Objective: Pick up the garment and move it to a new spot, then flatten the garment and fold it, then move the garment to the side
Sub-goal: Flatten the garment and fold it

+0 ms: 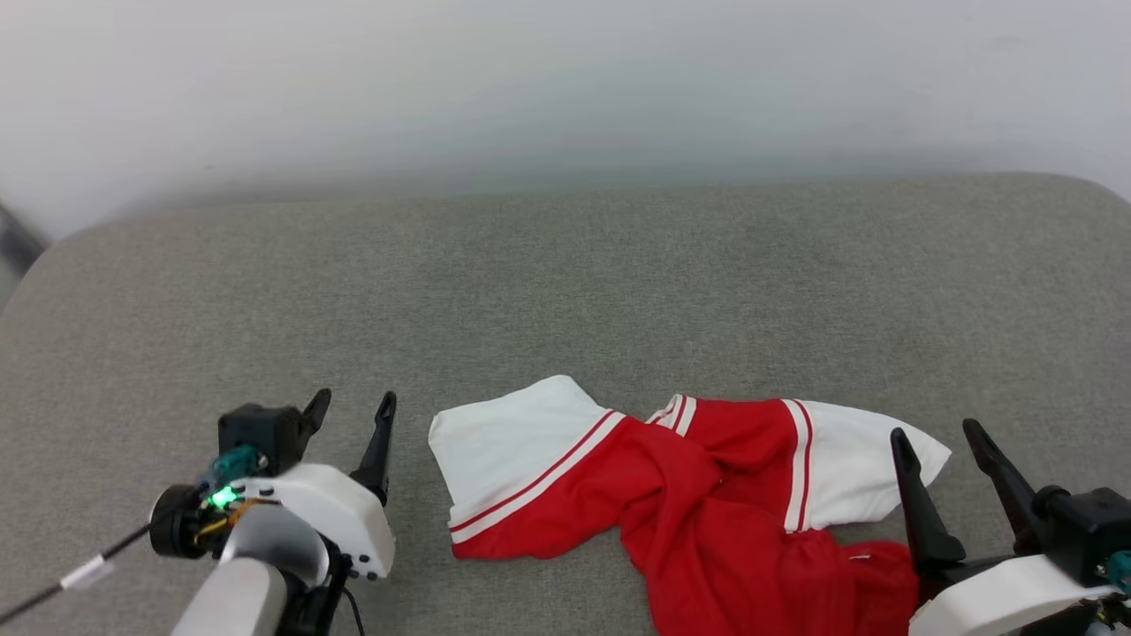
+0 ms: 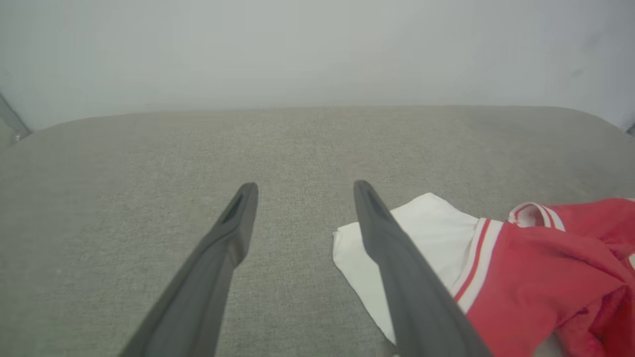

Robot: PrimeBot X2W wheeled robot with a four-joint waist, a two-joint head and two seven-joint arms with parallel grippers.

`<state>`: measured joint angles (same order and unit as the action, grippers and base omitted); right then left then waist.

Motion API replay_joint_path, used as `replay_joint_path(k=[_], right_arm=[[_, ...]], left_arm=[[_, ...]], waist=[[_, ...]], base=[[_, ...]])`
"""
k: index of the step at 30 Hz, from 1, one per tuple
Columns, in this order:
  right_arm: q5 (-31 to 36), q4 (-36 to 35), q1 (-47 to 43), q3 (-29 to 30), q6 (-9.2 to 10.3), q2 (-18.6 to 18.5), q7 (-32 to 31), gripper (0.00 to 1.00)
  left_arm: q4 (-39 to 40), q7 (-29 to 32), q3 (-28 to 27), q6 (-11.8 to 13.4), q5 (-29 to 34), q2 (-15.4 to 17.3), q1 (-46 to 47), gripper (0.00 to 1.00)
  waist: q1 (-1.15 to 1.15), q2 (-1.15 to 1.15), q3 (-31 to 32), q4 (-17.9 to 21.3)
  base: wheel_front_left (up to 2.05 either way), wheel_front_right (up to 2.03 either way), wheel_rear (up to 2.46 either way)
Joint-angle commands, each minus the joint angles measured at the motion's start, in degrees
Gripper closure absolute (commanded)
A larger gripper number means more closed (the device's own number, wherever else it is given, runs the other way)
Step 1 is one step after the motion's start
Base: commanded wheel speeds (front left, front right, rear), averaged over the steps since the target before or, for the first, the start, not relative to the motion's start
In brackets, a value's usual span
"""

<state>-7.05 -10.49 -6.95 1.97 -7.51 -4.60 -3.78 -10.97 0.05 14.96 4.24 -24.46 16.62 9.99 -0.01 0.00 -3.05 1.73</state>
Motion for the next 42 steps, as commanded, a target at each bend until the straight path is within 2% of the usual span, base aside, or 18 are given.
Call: replay_joint_path(k=[1, 5, 9, 14, 17, 18, 19, 20, 21, 24, 29, 35, 42], right_arm=[[0.0, -1.0, -0.2, -0.6, 0.04, 0.4, 0.3, 0.00], [-0.4, -2.1, 1.3, -1.4, 0.04, 0.6, 0.0, 0.00], [-0.8, -2.0, 3.1, -2.4, 0.04, 0.3, 0.3, 0.00], [-1.1, -0.9, 4.8, -3.4, 0.04, 0.2, 1.1, 0.00], [-1.4, -0.1, 5.5, -3.6, 0.04, 0.3, 1.6, 0.00], [-1.5, 0.0, 5.7, -3.6, 0.04, 0.3, 1.9, 0.00], [-1.7, 0.3, 5.9, -3.6, 0.04, 0.3, 1.8, 0.00], [-1.9, 0.7, 5.9, -3.5, 0.04, 0.3, 1.6, 0.00], [-2.2, 0.9, 6.0, -3.4, 0.04, 0.2, 1.5, 0.00], [-3.1, 1.6, 6.1, -2.9, 0.04, -0.1, 0.6, 0.00], [-7.1, 4.2, 6.4, -0.3, 0.04, -1.6, -5.2, 0.00], [-12.1, 8.4, 8.3, 3.7, 0.03, -6.5, -16.5, 0.00], [-15.8, 12.3, 13.0, 3.9, 0.03, -12.5, -29.5, 0.00]], left_arm=[[-0.8, 2.8, 0.4, -1.3, -0.7, 1.1, 2.5, 0.00], [-4.2, 14.4, 2.4, -5.7, -3.3, 3.5, 8.8, 0.00], [-7.3, 25.2, 4.7, -8.9, -5.0, 6.0, 14.0, 0.00], [-9.4, 36.1, 8.3, -10.7, -7.7, 7.8, 17.0, 0.00], [-10.8, 41.8, 11.2, -11.3, -9.3, 7.8, 16.8, 0.00], [-11.2, 43.6, 12.3, -11.4, -9.8, 7.6, 16.4, 0.13], [-11.6, 44.8, 13.1, -11.5, -10.5, 7.2, 15.9, 0.55], [-11.7, 45.6, 13.8, -11.6, -10.8, 6.9, 15.5, 0.86], [-11.9, 46.2, 14.3, -11.6, -11.1, 6.7, 15.2, 1.00], [-11.8, 45.4, 14.7, -11.6, -10.9, 6.5, 14.8, 1.00], [-10.5, 37.1, 12.9, -9.5, -8.2, 6.3, 15.8, 1.00], [-6.5, 27.7, 11.0, -7.1, -6.4, 5.3, 16.1, 1.00], [0.5, 22.9, 10.5, -5.3, -5.1, 4.6, 15.2, 1.00]], waist=[[0.01, 0.00, -1.4, 1.4], [0.01, 0.00, -4.5, 3.0], [0.01, 0.00, -8.0, 4.7], [0.01, 0.00, -11.0, 6.2], [0.01, 0.00, -12.0, 6.6], [0.01, 0.00, -12.2, 6.7], [0.01, 0.00, -12.3, 6.7], [0.01, 0.00, -12.4, 6.7], [0.01, 0.00, -12.4, 6.8], [0.01, 0.00, -12.4, 6.6], [0.01, 0.00, -11.5, 4.9], [0.01, 0.00, -10.1, 1.7], [0.01, 0.00, -11.2, -1.8]], base=[[0.00, 0.00, 0.00], [0.00, 0.00, 0.00], [0.00, 0.00, 0.00], [0.00, 0.00, 0.00], [0.00, 0.00, 0.00], [0.00, 0.00, 0.00], [0.00, 0.00, 0.00], [0.00, 0.00, 0.00], [0.00, 0.00, 0.00], [0.00, 0.00, 0.00], [0.00, 0.00, 0.00], [0.00, 0.00, 0.00], [0.00, 0.00, 0.00]])
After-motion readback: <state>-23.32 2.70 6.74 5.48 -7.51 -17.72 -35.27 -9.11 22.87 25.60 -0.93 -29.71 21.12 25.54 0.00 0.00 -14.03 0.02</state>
